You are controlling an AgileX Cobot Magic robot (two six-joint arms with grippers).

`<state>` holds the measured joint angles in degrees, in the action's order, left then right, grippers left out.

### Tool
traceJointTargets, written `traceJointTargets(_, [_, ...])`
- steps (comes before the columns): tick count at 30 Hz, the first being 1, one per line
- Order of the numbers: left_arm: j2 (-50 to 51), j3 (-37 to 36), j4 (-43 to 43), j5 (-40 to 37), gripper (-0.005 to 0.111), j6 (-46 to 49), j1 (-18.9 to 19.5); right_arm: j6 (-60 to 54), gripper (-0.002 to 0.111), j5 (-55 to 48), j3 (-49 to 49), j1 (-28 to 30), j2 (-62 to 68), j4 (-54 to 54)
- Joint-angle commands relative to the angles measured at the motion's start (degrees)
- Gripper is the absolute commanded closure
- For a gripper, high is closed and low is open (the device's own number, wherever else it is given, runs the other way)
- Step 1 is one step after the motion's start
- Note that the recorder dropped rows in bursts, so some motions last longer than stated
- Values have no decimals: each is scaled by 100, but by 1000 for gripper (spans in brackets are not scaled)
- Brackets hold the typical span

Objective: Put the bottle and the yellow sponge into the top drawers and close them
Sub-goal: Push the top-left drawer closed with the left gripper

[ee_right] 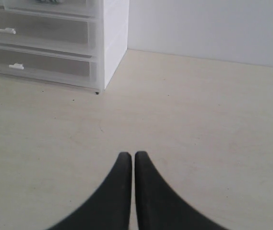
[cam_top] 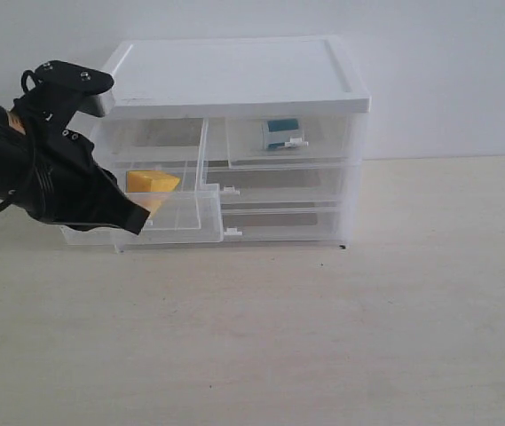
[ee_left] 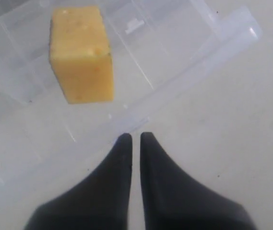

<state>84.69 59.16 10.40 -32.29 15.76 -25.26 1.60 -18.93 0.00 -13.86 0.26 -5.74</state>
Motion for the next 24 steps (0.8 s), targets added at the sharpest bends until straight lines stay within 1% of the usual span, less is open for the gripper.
traceJointTargets(1, [75,22,47,505,103,53,-3,-20,108,50,0,13,-26,-10])
traceJointTargets(11, [263,22,-94,1696,103,53,-3,-20,108,50,0,13,-26,-10])
traceJointTargets(19, [557,22,-444,2226,103,53,8,-20,108,50,0,13,-26,-10])
traceJointTargets(24, [810,22,-444,2883,103,53,8,-20,108,50,0,13,-26,-10])
